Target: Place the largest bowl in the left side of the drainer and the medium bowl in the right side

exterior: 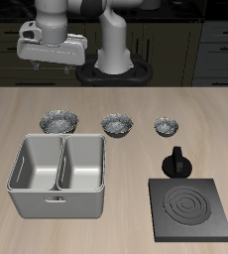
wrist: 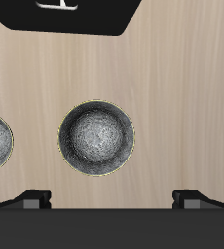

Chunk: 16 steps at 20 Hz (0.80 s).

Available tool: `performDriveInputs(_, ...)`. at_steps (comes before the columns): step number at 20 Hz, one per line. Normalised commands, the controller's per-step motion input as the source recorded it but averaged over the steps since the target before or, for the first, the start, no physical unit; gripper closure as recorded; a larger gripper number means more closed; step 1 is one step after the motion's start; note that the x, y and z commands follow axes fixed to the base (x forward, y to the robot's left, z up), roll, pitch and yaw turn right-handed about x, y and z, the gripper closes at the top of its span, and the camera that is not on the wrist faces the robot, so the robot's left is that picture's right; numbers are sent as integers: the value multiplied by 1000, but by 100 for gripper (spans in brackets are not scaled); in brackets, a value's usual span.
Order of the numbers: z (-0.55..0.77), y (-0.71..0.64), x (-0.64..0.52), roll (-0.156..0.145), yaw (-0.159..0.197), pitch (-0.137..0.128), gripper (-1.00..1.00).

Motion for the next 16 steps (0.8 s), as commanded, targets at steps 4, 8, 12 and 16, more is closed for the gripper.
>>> performDriveInputs(4,-16,-484,38,-29,13,0,-100)
performDriveInputs(8,142,-471,78,134,72,-172,-100)
performDriveInputs(12,-126,-357,224,16,19,36,-100)
performDriveInputs(16,-183,-197,106,61,24,5,-100)
